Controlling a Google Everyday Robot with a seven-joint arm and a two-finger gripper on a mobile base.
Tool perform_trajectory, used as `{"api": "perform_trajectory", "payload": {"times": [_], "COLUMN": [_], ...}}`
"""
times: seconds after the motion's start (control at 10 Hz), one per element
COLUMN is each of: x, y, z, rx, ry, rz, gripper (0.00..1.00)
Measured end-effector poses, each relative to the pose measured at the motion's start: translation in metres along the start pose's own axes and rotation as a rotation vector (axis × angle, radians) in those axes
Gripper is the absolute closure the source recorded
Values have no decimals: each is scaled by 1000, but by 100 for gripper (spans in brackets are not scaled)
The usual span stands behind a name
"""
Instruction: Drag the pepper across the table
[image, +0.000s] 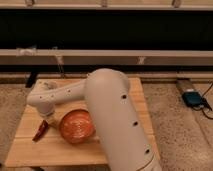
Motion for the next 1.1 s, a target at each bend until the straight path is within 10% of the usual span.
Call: {"api": "perform_trajectory", "payload": {"times": [1.1], "x": [70], "y": [7], "z": [-3], "rx": [-42], "ry": [131], "rz": [82], "gripper": [100]}}
